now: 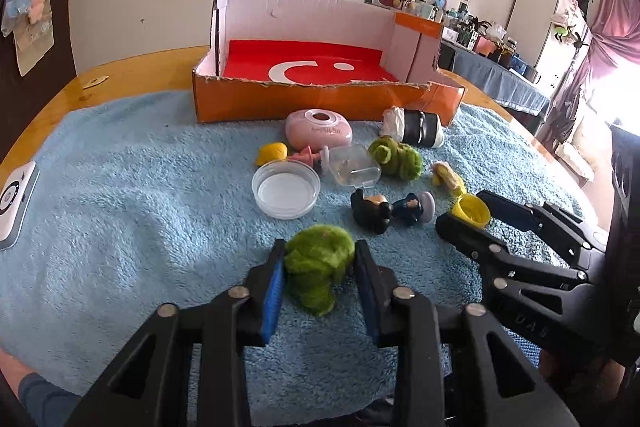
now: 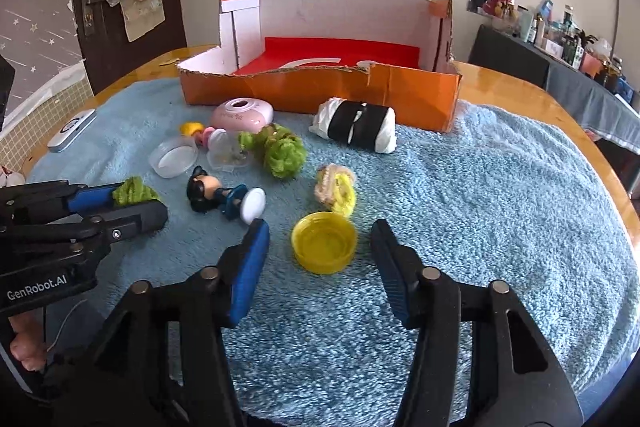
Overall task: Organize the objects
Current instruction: 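Close the left gripper on the green yarn ball while the right gripper grasps the yellow lid, then carry the green yarn ball in the left gripper into the box while the right gripper carries the yellow lid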
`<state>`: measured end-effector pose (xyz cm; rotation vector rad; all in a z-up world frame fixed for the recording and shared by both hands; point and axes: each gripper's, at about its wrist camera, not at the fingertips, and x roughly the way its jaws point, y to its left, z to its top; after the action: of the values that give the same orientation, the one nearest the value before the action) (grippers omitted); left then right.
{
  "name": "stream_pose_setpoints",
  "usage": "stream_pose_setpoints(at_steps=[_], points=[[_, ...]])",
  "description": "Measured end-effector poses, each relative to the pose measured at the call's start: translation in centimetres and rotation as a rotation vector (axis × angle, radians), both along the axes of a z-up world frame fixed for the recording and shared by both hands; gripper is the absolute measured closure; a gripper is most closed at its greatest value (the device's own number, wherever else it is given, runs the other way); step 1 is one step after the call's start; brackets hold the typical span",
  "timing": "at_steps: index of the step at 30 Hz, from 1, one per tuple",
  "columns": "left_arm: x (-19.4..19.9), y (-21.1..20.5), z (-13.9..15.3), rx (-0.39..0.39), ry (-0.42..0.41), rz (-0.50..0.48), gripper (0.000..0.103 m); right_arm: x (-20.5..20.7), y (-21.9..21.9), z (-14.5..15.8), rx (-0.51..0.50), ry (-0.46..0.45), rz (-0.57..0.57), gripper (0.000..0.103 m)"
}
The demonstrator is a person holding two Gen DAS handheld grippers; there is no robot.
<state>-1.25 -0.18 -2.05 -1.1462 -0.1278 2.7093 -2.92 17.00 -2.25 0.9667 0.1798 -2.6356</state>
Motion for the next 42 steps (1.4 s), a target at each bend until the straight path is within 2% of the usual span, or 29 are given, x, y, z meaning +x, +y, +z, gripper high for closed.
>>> stream_pose_setpoints(at_steps=[2, 3, 4, 10, 20, 42], points=[[0.0, 0.0, 0.0, 0.005, 0.002, -0.002, 0.074, 0.0, 0.1, 0.0, -0.007, -0.003, 0.001, 0.060], [0.1, 0.0, 0.0, 0.006, 0.004, -0.005, 0.074, 0.0, 0.3, 0.1, -0.010, -0.003, 0.000, 0.071], [0.2, 0.1, 0.1, 0.006, 0.008, -0.010, 0.075, -0.1, 0.4, 0.2, -0.016, -0.008, 0.001, 0.074], [0.4, 1.0, 0.9, -0.016, 0.043, -0.032, 0.075, 0.0, 0.2, 0.8, -0.029, -0.004, 0.014, 0.074], [-1.1, 0.3, 1.9, -0.014, 0.045, -0.005, 0.075, -0.5, 0.0, 2.6, -0.043, 0.025, 0.021, 0.074], [-5.9, 0.2, 5.8, -0.025, 0.085, 0.014, 0.075, -5.2, -0.4, 6.7, -0.073, 0.060, 0.035, 0.074]])
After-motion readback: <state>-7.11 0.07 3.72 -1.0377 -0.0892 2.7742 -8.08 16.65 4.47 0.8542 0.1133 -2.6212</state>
